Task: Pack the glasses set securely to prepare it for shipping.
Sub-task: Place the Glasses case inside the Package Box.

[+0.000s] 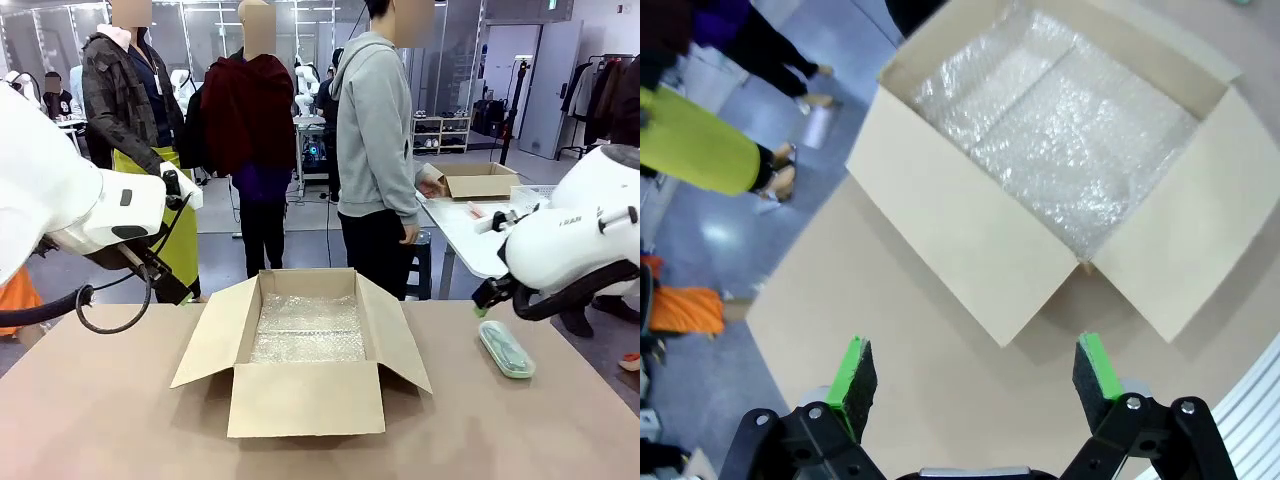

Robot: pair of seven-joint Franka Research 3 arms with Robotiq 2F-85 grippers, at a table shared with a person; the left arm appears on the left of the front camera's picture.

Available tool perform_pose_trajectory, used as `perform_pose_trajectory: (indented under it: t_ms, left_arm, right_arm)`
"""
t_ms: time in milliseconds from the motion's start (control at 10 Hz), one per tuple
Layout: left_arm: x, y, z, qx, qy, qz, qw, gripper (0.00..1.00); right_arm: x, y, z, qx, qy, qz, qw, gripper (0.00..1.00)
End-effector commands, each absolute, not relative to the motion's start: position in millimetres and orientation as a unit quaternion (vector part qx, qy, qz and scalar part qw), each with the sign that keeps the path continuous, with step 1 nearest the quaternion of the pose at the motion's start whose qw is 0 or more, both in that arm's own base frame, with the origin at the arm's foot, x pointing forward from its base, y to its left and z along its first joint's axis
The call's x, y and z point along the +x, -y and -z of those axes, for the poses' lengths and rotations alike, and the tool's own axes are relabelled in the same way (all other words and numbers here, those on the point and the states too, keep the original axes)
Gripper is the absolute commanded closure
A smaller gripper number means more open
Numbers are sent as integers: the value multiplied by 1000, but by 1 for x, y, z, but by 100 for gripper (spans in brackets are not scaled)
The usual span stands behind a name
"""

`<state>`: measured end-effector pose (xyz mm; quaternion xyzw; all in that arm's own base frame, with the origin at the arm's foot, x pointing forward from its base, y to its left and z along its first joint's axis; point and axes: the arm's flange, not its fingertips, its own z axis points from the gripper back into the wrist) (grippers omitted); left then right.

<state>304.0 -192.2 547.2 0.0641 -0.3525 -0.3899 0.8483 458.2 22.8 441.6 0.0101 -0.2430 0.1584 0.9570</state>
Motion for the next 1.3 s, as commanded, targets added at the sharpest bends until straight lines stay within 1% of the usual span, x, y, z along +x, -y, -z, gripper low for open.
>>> perform_pose_trajectory:
  t_ms: [0,100,200,400,600,700,1000,1100,1200]
  left_arm:
    - [282,203,-550,106,386,386,831,0]
    - [273,205,-547,109,394,368,835,0]
    - [293,202,-555,78,367,400,836,0]
    - [293,202,-555,78,367,400,836,0]
    - [293,202,-555,78,367,400,836,0]
    - [293,202,-555,78,367,400,836,0]
    - [293,202,-555,78,367,400,836,0]
    - [293,202,-555,78,367,400,836,0]
    - [293,202,-555,78,367,400,836,0]
  right_arm:
    - [474,2,-438,25,207,-155,966,0]
    - [480,15,-433,40,186,-152,970,0]
    - [487,26,-425,28,168,-142,975,0]
    - [500,36,-406,41,140,-130,981,0]
    - [509,35,-391,50,132,-126,982,0]
    - [494,36,-398,31,141,-115,983,0]
    - [494,36,-398,31,141,-115,983,0]
    - [501,35,-394,34,139,-112,983,0]
    - [517,39,-391,52,127,-107,985,0]
